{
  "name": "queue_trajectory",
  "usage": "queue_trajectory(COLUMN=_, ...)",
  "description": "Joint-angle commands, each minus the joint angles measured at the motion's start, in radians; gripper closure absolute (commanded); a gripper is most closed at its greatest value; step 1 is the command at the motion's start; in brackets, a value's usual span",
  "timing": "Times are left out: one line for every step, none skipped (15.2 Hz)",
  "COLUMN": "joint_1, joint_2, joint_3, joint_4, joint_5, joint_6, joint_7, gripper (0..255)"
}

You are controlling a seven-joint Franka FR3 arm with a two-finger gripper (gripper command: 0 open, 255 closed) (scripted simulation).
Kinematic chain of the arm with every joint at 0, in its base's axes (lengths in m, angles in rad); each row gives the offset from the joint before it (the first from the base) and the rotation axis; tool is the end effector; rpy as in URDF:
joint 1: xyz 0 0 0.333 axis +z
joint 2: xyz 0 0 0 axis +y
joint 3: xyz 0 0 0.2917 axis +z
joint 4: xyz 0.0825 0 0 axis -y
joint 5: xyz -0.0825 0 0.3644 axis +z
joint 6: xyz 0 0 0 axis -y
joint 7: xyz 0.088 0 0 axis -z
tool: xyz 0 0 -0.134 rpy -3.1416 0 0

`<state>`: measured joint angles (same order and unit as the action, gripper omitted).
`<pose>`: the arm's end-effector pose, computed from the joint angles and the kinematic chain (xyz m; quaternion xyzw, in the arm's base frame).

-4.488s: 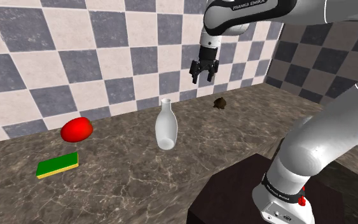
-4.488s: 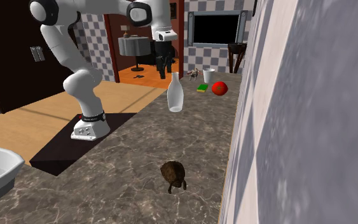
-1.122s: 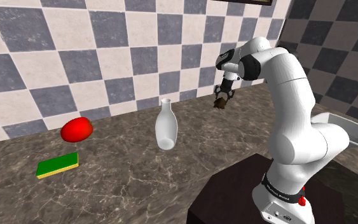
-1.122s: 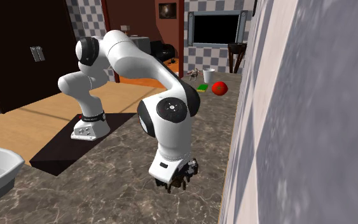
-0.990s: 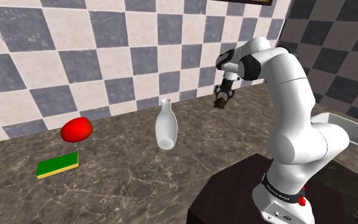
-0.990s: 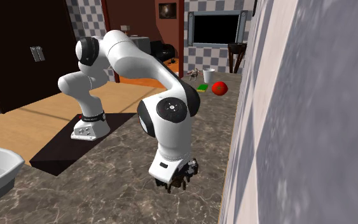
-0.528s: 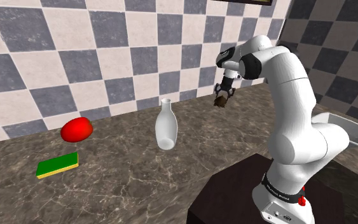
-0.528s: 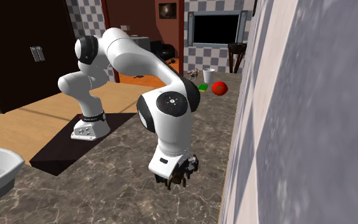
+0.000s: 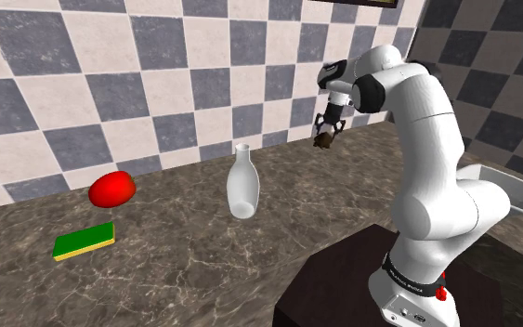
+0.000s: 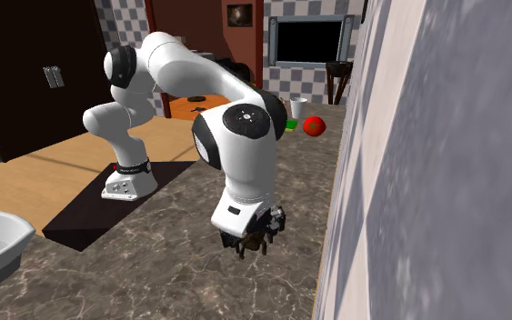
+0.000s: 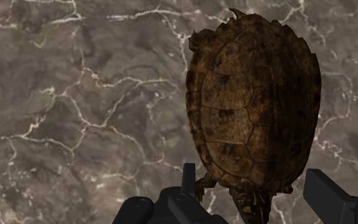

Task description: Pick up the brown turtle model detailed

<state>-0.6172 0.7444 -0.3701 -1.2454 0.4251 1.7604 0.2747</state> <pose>0.4587 -0.5111 0.2908 -0.7866 0.6060 0.0581 0.1033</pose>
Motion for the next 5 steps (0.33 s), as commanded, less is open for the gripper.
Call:
queue_trajectory(joint_1=-0.001, joint_2=-0.010, joint_3=-0.002, joint_4=0.009, joint_5=-0.004, joint_6=-0.018, joint_7=0.004, gripper=255)
queue_trajectory(joint_1=-0.001, joint_2=-0.014, joint_3=-0.003, joint_4=0.016, joint_5=-0.005, joint_6=-0.029, joint_7=0.006, gripper=255)
queue_trajectory(joint_1=-0.002, joint_2=-0.018, joint_3=-0.004, joint_4=0.023, joint_5=-0.007, joint_6=-0.039, joint_7=0.009, gripper=255)
queue_trajectory(joint_1=-0.002, joint_2=-0.018, joint_3=-0.004, joint_4=0.024, joint_5=-0.007, joint_6=-0.041, joint_7=0.010, gripper=255)
queue_trajectory(joint_1=-0.002, joint_2=-0.018, joint_3=-0.004, joint_4=0.024, joint_5=-0.007, joint_6=-0.041, joint_7=0.010, gripper=255)
